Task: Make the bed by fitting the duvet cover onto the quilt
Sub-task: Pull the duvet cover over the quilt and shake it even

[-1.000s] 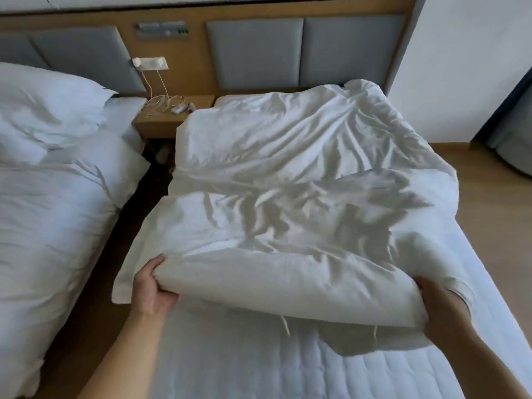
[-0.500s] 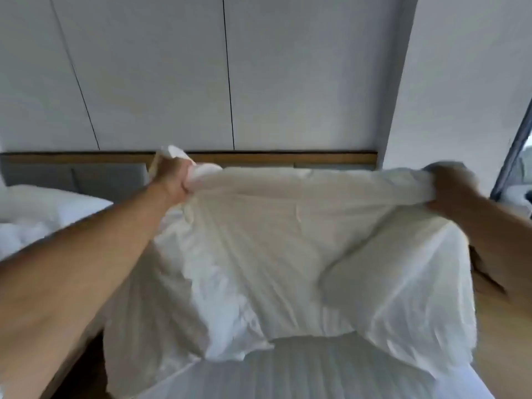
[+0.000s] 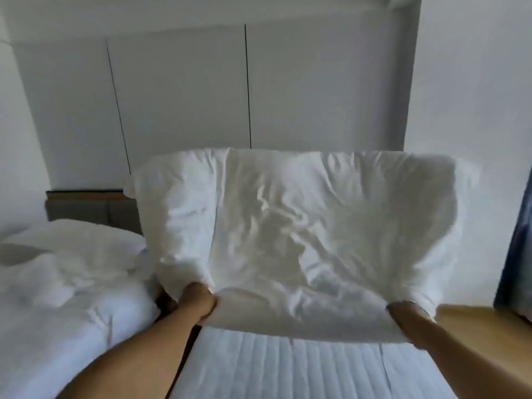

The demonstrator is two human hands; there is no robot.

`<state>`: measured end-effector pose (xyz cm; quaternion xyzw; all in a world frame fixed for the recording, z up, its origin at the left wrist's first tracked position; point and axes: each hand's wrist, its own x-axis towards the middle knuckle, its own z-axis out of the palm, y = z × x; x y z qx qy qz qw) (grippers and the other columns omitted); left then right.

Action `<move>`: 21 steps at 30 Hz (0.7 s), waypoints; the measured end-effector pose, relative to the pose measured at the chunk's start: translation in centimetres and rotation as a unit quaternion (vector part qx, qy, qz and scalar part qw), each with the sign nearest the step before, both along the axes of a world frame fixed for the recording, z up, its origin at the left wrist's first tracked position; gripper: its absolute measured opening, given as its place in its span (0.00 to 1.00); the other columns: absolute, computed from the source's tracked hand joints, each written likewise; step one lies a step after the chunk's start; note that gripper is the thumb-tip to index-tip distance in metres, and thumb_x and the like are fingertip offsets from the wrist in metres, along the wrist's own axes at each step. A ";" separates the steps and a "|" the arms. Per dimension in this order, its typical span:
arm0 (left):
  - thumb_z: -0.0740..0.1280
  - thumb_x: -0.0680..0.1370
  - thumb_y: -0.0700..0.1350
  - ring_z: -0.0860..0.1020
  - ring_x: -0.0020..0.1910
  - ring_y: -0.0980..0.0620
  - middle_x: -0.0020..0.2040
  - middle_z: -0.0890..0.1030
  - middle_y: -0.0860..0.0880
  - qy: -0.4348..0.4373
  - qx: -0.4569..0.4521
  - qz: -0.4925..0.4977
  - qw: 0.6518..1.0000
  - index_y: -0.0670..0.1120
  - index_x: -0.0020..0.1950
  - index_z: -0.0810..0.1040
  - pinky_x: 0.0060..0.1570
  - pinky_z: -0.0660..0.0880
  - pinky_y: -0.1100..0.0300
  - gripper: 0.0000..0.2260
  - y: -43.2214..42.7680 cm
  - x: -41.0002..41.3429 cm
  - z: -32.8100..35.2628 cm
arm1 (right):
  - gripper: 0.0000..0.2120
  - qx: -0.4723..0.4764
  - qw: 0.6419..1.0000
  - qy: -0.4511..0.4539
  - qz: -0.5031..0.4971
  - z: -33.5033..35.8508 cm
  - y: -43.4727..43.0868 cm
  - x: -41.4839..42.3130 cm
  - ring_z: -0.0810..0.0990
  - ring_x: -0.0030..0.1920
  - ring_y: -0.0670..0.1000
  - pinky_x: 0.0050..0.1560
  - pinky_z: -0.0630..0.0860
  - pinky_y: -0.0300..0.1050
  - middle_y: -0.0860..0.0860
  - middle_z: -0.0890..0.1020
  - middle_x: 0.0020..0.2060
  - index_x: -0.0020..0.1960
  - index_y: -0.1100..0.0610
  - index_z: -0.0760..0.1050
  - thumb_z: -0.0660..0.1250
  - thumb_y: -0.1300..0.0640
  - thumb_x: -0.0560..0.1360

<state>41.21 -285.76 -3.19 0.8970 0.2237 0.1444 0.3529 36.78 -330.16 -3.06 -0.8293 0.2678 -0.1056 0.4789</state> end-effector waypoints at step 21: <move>0.70 0.67 0.38 0.72 0.30 0.47 0.28 0.71 0.46 -0.059 -0.182 0.069 0.979 0.39 0.32 0.70 0.30 0.65 0.59 0.10 0.1 -29.0 -9.2 | 0.09 0.069 0.996 -0.031 -0.037 -9.6 -3.4 -25.9 0.77 0.42 0.60 0.52 0.76 0.61 0.61 0.79 0.37 0.35 0.59 0.74 0.69 0.60 0.73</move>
